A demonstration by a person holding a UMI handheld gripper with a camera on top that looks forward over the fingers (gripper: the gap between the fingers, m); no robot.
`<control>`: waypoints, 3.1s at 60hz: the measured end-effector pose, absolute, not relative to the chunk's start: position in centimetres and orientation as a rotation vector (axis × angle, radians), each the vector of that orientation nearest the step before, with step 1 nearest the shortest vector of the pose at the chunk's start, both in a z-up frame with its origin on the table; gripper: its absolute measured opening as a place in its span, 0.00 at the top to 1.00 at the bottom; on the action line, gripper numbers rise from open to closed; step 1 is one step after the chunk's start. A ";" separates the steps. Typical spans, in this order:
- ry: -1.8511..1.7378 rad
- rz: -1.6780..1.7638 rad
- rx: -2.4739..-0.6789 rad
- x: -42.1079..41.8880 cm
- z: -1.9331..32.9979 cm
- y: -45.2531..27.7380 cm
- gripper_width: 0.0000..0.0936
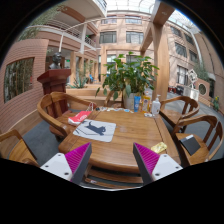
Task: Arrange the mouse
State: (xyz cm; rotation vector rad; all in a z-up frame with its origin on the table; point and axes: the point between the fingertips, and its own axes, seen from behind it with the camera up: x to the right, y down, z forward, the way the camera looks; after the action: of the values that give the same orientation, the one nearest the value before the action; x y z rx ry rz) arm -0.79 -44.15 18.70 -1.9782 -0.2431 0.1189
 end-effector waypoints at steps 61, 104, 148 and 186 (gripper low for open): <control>0.111 -0.051 -2.239 19.7 -1.3 -23.3 0.09; 0.093 -0.156 -2.217 19.5 -0.4 -17.1 0.64; -0.160 0.189 -2.041 -15.1 9.9 -9.0 0.64; -0.198 0.054 -2.126 -18.2 8.8 -18.1 0.08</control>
State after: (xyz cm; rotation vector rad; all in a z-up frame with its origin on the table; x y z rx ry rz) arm -18.15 -18.14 8.84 -2.1260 -0.1982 0.0543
